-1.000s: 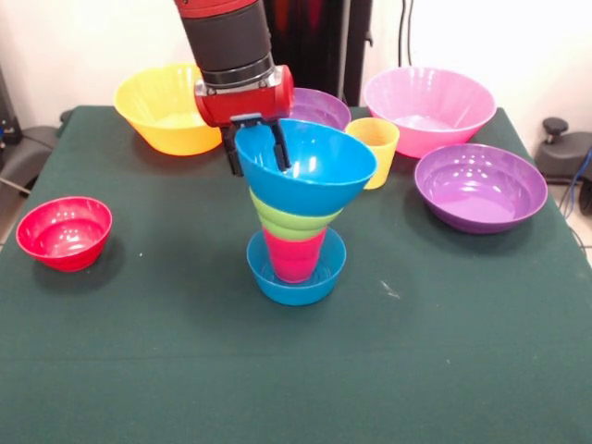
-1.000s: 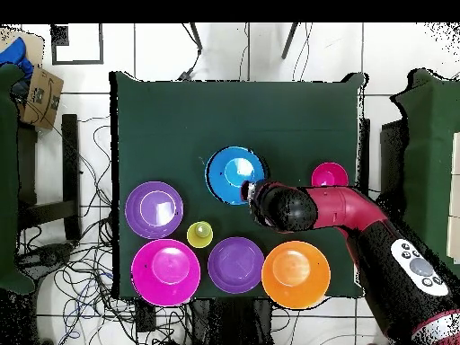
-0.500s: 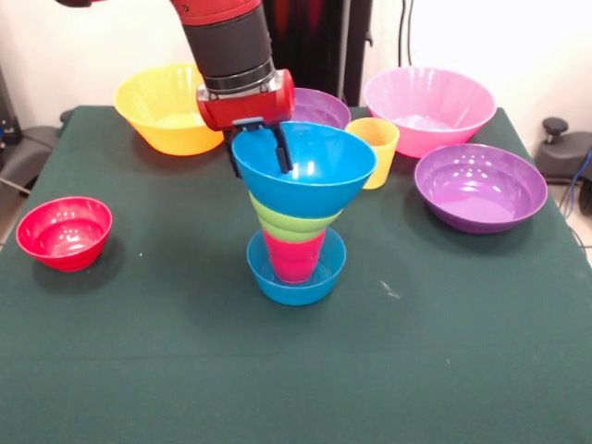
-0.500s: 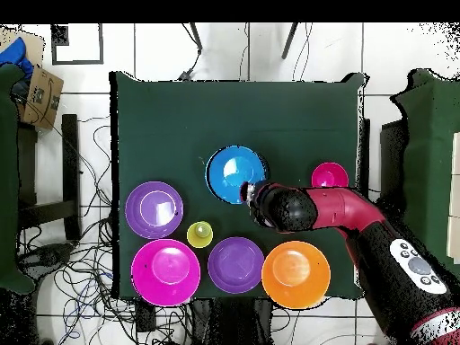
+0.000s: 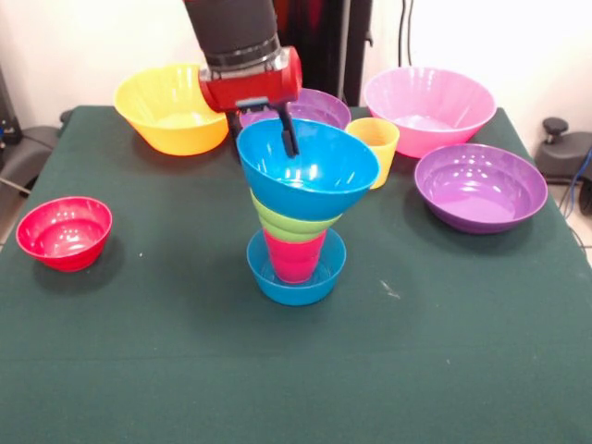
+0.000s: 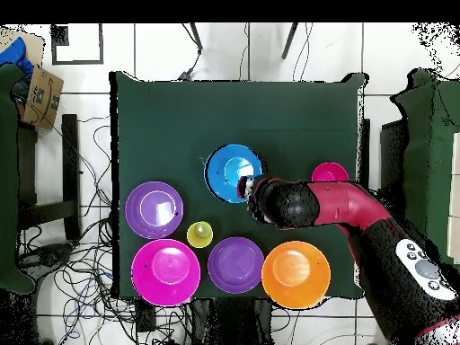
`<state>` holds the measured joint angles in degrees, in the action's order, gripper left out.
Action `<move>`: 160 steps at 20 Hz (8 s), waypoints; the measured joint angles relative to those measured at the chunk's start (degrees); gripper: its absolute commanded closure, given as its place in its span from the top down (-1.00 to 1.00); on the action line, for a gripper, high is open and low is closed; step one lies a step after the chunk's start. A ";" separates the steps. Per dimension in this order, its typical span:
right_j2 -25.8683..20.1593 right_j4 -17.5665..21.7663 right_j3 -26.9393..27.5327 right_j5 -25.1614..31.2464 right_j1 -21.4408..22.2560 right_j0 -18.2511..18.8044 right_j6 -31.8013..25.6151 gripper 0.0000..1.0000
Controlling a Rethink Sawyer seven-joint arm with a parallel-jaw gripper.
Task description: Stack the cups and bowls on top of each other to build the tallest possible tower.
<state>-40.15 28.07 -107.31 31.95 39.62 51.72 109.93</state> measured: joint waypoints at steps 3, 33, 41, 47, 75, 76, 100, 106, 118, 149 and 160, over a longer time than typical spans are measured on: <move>-0.68 -2.27 -0.48 3.65 4.12 0.00 0.00 1.00; -0.93 -9.75 -4.60 7.35 19.16 -1.47 0.00 1.00; 0.95 -14.01 -4.46 10.43 25.90 -7.47 0.13 1.00; 4.24 -14.14 -3.08 10.43 25.65 -16.46 2.50 1.00; 24.99 -12.74 22.39 10.43 2.87 -44.49 20.32 1.00; 26.07 -12.75 23.27 10.40 1.85 -44.73 20.32 1.00; 37.48 -13.35 27.40 9.54 -6.42 -52.49 20.32 1.00; 38.84 -14.94 27.39 9.54 -6.98 -54.53 20.32 1.00; 39.45 -20.18 26.26 8.44 -7.48 -55.94 20.32 1.00; 41.41 -30.91 14.90 -10.24 -10.28 -63.22 20.74 1.00; 49.09 -34.43 14.92 -11.83 -14.80 -69.33 21.97 1.00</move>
<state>8.94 -6.36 -92.40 20.12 24.82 -17.61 131.90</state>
